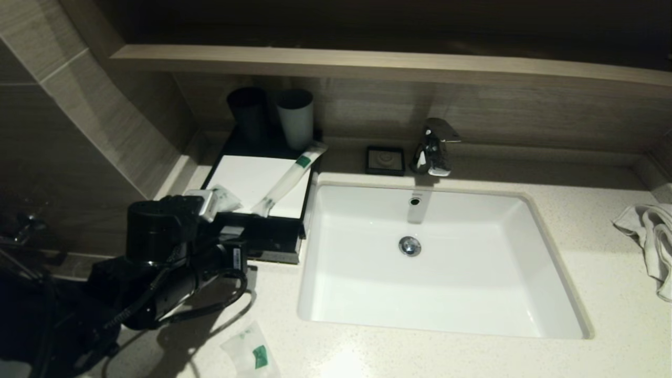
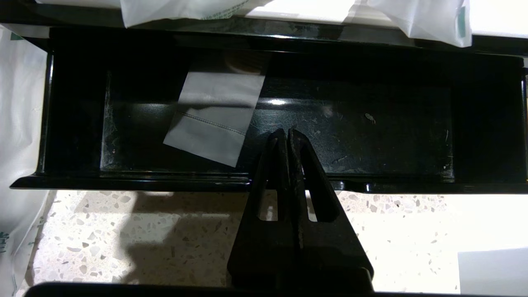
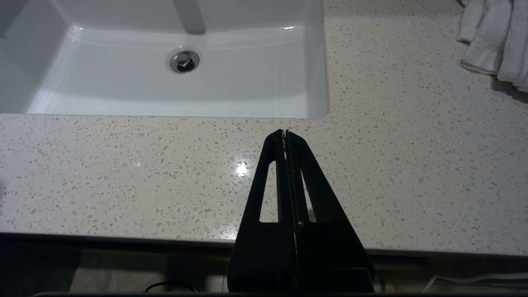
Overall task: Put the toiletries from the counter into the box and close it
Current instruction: Open the drawer
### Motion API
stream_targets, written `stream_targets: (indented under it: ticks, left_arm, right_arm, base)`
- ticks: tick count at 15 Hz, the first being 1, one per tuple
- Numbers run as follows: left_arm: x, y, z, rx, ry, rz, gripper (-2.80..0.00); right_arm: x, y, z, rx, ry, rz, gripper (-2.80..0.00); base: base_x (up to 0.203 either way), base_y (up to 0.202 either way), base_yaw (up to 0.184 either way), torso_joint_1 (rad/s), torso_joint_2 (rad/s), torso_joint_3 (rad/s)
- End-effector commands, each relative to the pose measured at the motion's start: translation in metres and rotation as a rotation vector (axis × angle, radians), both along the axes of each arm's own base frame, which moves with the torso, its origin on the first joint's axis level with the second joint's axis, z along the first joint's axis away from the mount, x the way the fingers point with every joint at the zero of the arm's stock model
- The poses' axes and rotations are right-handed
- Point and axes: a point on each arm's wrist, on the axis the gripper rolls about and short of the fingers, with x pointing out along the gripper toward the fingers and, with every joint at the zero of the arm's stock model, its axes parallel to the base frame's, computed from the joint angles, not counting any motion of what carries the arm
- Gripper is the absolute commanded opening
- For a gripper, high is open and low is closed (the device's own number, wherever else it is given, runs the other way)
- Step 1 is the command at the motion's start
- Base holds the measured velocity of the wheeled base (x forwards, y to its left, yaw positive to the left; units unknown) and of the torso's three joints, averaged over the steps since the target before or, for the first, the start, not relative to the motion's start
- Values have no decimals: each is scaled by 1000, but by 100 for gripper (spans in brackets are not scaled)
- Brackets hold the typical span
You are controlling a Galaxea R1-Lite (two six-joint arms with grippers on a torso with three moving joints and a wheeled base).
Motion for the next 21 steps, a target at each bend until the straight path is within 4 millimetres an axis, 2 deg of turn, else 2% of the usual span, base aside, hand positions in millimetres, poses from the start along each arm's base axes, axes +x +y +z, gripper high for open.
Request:
stream_targets:
  ticks: [1, 5, 14, 19, 21]
  left_arm:
    - [-2, 1, 1, -3, -7, 3, -280]
    - [-10, 4, 7, -9, -25, 6, -280]
    - [-26, 11, 3, -3, -8, 5, -280]
    - [-17, 7, 19, -17, -53, 10, -280]
    - [-9, 4, 31, -17, -57, 10, -280]
  right_arm:
    - [0, 0, 0, 0, 1, 0, -280]
    - [0, 0, 0, 0, 0, 0, -280]
    - [0, 0, 0, 0, 0, 0, -280]
    - [0, 0, 0, 0, 0, 0, -280]
    - [0, 0, 0, 0, 0, 0, -280]
  base:
    - [0, 0, 0, 0, 0, 0]
    - [0, 0, 0, 0, 0, 0]
    - [0, 0, 0, 0, 0, 0]
    - [0, 0, 0, 0, 0, 0]
    - [0, 0, 0, 0, 0, 0]
